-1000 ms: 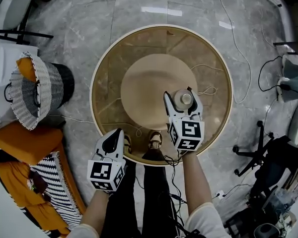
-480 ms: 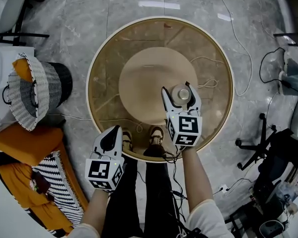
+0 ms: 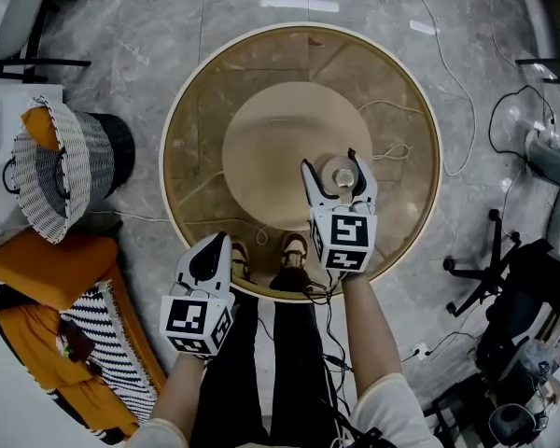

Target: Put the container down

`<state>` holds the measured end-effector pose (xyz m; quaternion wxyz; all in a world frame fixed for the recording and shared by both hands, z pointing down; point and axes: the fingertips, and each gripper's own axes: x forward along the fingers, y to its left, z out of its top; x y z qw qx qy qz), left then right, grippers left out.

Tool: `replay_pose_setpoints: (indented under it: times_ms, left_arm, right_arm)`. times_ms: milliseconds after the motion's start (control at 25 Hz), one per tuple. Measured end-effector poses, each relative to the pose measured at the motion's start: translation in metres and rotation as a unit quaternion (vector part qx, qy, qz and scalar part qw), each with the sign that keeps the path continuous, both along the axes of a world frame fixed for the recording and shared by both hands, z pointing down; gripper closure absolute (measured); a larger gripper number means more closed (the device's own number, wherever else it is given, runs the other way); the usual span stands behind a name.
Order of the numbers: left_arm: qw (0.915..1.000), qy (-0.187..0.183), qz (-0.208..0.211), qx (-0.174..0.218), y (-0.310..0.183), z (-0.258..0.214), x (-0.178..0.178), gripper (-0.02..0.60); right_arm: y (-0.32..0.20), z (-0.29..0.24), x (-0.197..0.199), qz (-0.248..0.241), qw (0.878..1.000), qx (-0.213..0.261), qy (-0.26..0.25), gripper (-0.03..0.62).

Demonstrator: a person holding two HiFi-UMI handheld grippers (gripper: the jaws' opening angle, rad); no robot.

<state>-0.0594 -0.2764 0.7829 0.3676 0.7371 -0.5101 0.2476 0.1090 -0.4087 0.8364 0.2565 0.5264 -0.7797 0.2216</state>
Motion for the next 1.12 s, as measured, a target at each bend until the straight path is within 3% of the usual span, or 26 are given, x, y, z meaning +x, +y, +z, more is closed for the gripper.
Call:
replay_pose_setpoints:
  times_ms: [720, 960, 1120]
  left_arm:
    - [0.9997, 0.002, 0.013, 0.022, 0.008, -0.031, 0.000, 0.575]
    - [0.9985, 0.005, 0.023, 0.050, 0.007, -0.067, 0.000, 0.575]
    - [0.9972, 0.012, 0.028, 0.068, 0.010, -0.102, -0.001, 0.575]
  right_arm:
    - [0.023, -0.026, 0.003, 0.012, 1.000, -0.014, -0.011, 0.246]
    - [0.042, -0.065, 0.009, 0.028, 1.000, -0.008, 0.001, 0.246]
    - [0.064, -0.111, 0.011, 0.056, 0.998, 0.004, -0.020, 0.247]
